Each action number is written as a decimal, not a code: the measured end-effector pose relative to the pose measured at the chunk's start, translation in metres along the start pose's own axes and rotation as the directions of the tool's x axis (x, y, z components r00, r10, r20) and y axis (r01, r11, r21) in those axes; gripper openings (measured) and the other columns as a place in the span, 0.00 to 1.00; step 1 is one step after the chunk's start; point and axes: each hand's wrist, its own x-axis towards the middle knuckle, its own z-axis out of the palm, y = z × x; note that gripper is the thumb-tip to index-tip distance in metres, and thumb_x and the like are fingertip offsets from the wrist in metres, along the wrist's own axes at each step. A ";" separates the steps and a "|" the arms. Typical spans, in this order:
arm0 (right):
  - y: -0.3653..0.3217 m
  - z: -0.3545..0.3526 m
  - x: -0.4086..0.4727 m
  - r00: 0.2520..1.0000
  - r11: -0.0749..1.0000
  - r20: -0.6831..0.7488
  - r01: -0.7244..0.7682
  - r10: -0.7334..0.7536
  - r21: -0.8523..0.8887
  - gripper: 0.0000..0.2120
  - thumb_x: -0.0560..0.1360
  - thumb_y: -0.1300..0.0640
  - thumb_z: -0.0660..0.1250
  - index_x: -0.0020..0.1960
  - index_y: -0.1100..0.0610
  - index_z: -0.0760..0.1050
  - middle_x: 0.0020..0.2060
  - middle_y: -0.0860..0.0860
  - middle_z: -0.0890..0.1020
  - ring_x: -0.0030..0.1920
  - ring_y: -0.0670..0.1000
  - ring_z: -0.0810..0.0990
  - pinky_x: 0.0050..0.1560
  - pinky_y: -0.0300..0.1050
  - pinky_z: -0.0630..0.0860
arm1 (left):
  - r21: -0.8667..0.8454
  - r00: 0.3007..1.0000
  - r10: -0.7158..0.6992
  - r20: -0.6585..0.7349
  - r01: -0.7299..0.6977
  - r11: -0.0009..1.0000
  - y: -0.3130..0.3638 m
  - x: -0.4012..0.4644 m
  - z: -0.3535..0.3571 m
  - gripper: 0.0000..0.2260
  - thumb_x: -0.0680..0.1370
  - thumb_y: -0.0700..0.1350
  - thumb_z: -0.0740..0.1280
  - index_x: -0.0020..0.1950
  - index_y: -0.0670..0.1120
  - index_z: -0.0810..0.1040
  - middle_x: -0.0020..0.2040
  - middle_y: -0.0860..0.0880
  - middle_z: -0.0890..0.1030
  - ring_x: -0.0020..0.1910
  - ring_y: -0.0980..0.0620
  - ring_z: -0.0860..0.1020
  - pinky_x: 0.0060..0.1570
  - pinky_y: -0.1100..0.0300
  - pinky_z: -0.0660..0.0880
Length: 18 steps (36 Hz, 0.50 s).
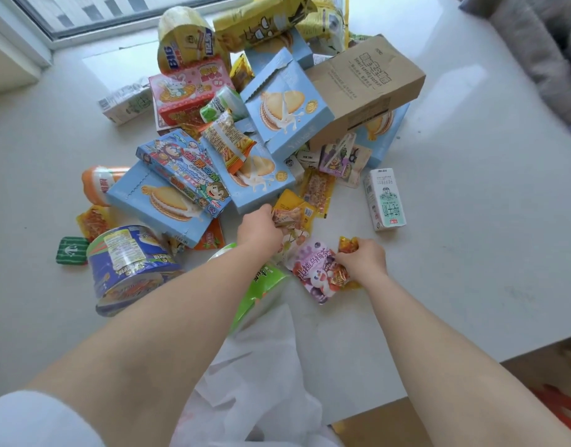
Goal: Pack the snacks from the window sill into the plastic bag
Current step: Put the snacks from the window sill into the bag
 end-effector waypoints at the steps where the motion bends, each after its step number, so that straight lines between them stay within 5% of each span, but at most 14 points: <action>1: 0.000 -0.002 -0.002 1.000 0.998 0.007 -0.011 0.010 0.054 0.10 0.70 0.56 0.72 0.36 0.56 0.72 0.35 0.50 0.75 0.39 0.51 0.74 0.36 0.38 0.67 | -0.010 1.000 0.004 -0.010 -0.004 1.000 0.000 -0.002 -0.001 0.06 0.75 0.45 0.67 0.48 0.46 0.71 0.47 0.45 0.79 0.47 0.41 0.77 0.41 0.56 0.73; 10: 0.005 0.002 -0.011 0.989 0.913 0.065 -0.147 0.133 0.381 0.13 0.66 0.53 0.73 0.46 0.59 0.79 0.46 0.57 0.83 0.47 0.56 0.82 0.52 0.50 0.79 | -0.122 0.998 0.024 -0.052 -0.030 0.992 0.006 -0.019 -0.005 0.08 0.75 0.46 0.67 0.51 0.45 0.73 0.47 0.45 0.80 0.47 0.42 0.78 0.46 0.50 0.77; 18: -0.005 -0.030 -0.040 0.991 0.777 -0.029 -0.083 0.130 0.623 0.06 0.70 0.60 0.72 0.42 0.58 0.75 0.43 0.56 0.82 0.41 0.53 0.80 0.44 0.43 0.78 | -0.394 0.989 -0.014 -0.146 -0.046 0.918 0.007 -0.034 -0.034 0.12 0.74 0.51 0.68 0.55 0.48 0.77 0.50 0.47 0.80 0.49 0.44 0.78 0.48 0.52 0.77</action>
